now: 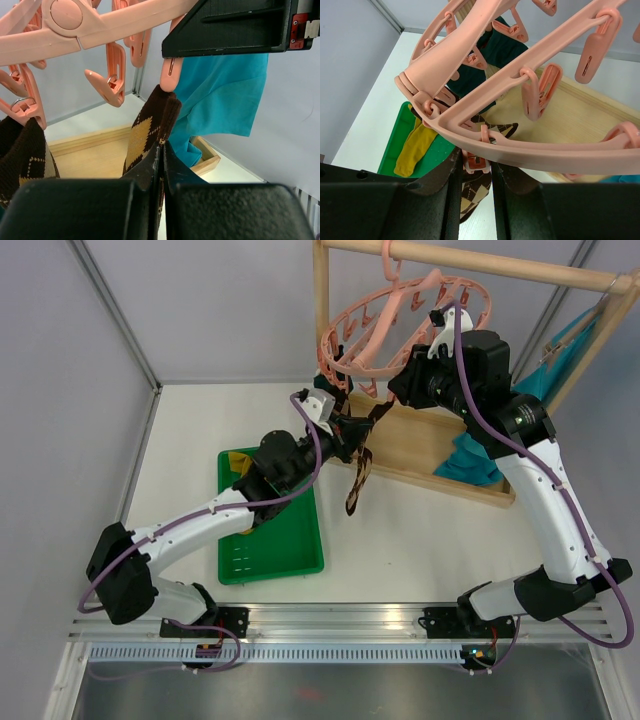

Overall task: Clip the socks to the hanger
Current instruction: Clamp the sock onto the hanger.

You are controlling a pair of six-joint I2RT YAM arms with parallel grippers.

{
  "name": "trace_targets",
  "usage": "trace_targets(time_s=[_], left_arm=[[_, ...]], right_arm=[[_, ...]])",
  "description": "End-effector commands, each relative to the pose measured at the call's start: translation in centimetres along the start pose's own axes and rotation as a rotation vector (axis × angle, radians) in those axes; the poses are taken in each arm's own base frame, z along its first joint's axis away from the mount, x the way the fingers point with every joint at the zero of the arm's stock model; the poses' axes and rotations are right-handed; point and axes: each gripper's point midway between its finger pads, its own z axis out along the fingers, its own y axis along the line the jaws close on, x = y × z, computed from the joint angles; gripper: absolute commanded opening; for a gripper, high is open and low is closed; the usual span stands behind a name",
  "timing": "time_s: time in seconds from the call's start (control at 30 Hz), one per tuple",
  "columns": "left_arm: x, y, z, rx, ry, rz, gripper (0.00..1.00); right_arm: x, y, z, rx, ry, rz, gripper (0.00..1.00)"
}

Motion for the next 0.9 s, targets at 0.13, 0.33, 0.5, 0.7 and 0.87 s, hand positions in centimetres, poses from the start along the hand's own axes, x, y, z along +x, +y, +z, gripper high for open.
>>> trace_targets(time_s=[0.13,0.33,0.5,0.7,0.87], left_arm=[[-3.6,-1.8,0.7,0.067,-0.1,-0.018,0.02],[-4.1,-2.0,1.0,0.074,-0.109,-0.015,0.02],[-4.1,-2.1,1.1,0.079,-0.11,-0.018,0.02],[-3.6,-2.1,1.2,0.081,-0.097,-0.019,0.02],[-2.3,-1.3,0.5,0.05,-0.074,-0.019,0.02]], right_arm=[[-2.4,0.2,0.2,0.001,-0.087,0.025,0.0],[-2.3,0.2,0.4,0.001,-0.085,0.026,0.0],[-2.3,0.3,0.4,-0.002,-0.084,0.026,0.0],[-2.4,0.1,0.3,0.005,-0.088,0.026,0.0],[-2.7,-0.1,0.1,0.022,-0.098,0.021,0.0]])
